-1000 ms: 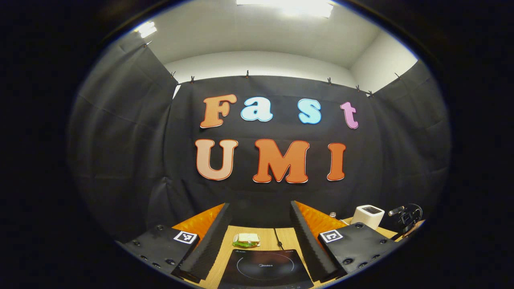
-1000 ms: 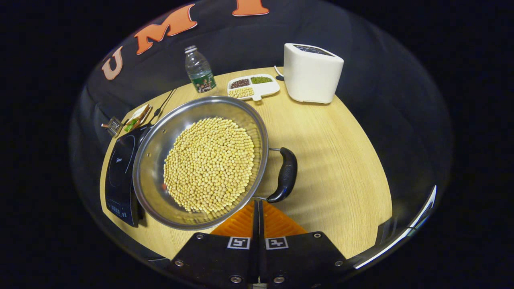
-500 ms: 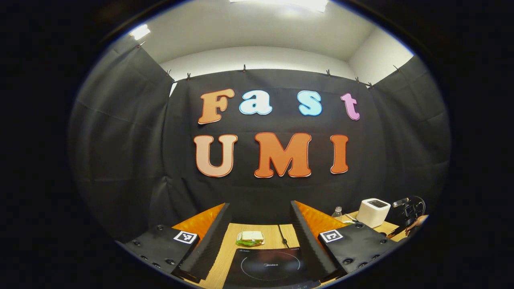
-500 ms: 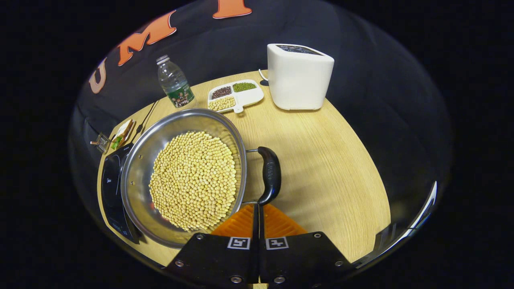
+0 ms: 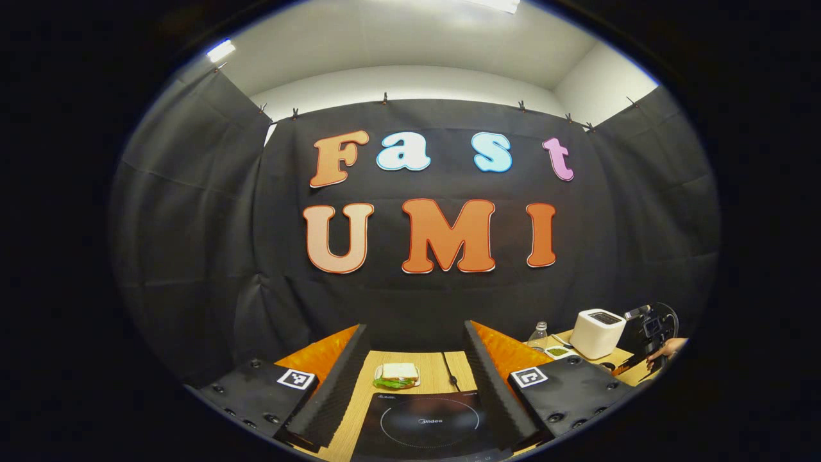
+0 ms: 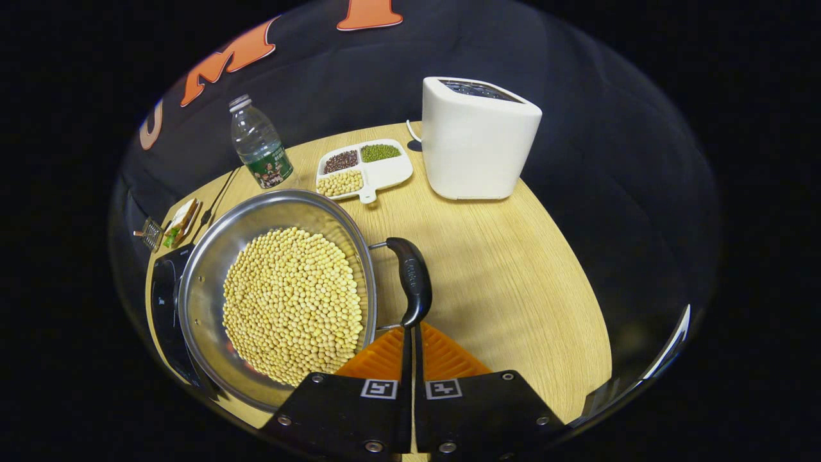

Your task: First push the handle of the pot to place it horizontally, then grasp the pot with both hands and set it on the induction cooktop.

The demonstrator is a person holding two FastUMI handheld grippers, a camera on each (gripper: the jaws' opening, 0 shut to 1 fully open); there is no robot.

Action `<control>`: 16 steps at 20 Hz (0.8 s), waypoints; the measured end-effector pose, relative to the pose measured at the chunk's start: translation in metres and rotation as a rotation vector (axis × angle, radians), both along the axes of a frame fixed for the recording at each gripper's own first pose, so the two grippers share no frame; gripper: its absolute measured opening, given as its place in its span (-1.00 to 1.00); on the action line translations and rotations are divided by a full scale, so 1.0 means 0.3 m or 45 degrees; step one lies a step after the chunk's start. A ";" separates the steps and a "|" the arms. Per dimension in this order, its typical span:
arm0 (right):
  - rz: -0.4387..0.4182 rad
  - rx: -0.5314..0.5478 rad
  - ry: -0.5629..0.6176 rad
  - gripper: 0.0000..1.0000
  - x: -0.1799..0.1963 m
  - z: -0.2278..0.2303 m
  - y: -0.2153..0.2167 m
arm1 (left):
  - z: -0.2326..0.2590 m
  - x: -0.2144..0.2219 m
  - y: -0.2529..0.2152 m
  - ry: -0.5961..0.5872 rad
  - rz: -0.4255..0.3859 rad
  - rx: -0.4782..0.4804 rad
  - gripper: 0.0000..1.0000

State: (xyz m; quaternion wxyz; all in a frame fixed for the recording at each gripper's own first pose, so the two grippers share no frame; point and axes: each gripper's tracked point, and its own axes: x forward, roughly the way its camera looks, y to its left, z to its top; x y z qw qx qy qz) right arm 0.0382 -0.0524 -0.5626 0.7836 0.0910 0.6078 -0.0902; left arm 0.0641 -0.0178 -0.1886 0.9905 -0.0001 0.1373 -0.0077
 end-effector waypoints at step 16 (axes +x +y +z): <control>-0.043 0.148 -0.212 -0.29 0.153 0.137 -0.028 | -0.576 -0.010 -0.402 0.622 -0.215 -0.063 0.92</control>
